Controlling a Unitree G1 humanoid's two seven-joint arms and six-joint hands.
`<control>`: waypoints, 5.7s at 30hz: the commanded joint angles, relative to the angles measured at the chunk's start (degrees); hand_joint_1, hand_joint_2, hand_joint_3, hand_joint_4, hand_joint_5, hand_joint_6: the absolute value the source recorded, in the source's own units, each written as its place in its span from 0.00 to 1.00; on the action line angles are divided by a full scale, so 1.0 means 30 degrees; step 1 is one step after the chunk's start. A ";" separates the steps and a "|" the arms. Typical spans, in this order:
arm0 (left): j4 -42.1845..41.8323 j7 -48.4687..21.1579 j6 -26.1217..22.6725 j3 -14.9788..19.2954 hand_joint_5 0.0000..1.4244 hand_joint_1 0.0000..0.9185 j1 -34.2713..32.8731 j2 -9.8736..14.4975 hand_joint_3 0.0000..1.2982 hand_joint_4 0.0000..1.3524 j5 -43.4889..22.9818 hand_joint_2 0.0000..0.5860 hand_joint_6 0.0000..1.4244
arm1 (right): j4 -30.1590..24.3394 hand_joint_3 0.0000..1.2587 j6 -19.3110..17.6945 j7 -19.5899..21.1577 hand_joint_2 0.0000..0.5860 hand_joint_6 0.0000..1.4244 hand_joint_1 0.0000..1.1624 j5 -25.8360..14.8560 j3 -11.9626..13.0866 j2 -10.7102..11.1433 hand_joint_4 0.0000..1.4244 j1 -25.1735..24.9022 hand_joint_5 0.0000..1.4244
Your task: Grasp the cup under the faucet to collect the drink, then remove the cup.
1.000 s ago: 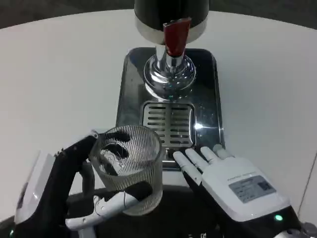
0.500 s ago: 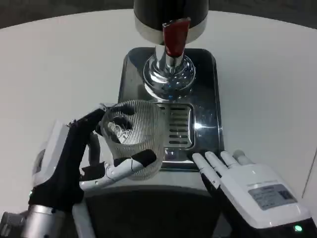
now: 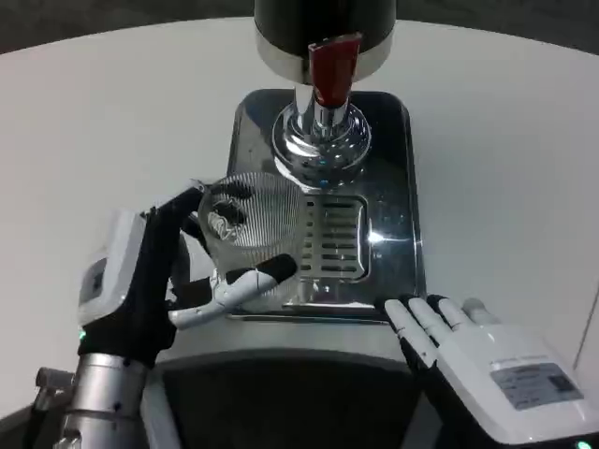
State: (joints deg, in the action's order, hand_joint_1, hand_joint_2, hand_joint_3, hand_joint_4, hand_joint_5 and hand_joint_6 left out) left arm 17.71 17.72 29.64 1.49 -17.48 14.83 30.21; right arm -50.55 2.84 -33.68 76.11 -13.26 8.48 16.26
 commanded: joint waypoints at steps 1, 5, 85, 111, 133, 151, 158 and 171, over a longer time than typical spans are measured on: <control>0.1657 0.1516 -0.0253 -0.0527 0.72 0.56 -0.1365 -0.0121 0.76 0.76 0.0543 0.34 0.90 | -0.0440 0.00 -0.0261 0.0208 0.49 0.00 0.59 -0.0147 0.0180 -0.0071 0.00 0.0506 0.00; 0.3316 0.2501 -0.0489 -0.1153 0.72 0.56 -0.2583 -0.0205 0.76 0.76 0.0991 0.34 0.90 | -0.0511 0.00 -0.0297 0.0302 0.49 0.00 0.59 -0.0279 0.0276 -0.0122 0.00 0.0698 0.00; -0.0796 0.2830 -0.1110 -0.1237 0.30 0.15 -0.1075 0.2603 0.25 0.19 -0.1015 0.00 0.31 | -0.0890 0.00 -0.0644 0.1310 0.52 0.00 0.57 -0.2681 0.1630 -0.0265 0.00 0.3011 0.00; -0.3267 -1.2525 -0.0499 0.2683 0.00 0.00 -0.1860 0.7064 0.00 0.00 -1.2979 0.02 0.00 | -0.0291 0.00 -0.0297 0.0607 0.52 0.00 0.56 -0.1920 0.1056 -0.0645 0.00 0.1619 0.00; -0.2181 -2.4462 -0.7719 0.3511 0.00 0.00 -0.8045 0.8772 0.00 0.00 -2.0566 0.02 0.00 | -0.0385 0.00 -0.0214 0.0342 0.52 0.00 0.56 -0.1083 0.0476 -0.1131 0.00 0.1448 0.00; 0.3569 -2.6343 -0.6765 0.2557 0.01 0.00 -1.2399 0.6249 0.00 0.00 -1.8861 0.03 0.00 | -0.0695 0.00 -0.0167 0.0357 0.52 0.00 0.56 -0.0406 0.0283 -0.1763 0.00 0.1867 0.00; 0.5031 -2.6958 -0.6129 0.2231 0.02 0.00 -1.3753 0.5075 0.00 0.00 -1.8344 0.03 0.00 | -0.0721 0.00 -0.0213 0.0448 0.52 0.00 0.56 -0.0284 0.0347 -0.1965 0.00 0.1878 0.00; 0.5192 -2.7316 -0.6065 0.1822 0.03 0.00 -1.4406 0.3729 0.00 0.00 -1.7829 0.03 0.01 | -0.0833 0.00 -0.0205 0.0620 0.52 0.00 0.56 -0.0289 0.0499 -0.2126 0.00 0.2070 0.00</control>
State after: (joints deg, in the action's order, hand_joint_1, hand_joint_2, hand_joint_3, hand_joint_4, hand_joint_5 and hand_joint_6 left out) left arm 32.81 -63.25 10.25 7.66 -58.96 26.64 -24.13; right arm -52.20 2.14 -32.37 74.98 -11.89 2.45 21.70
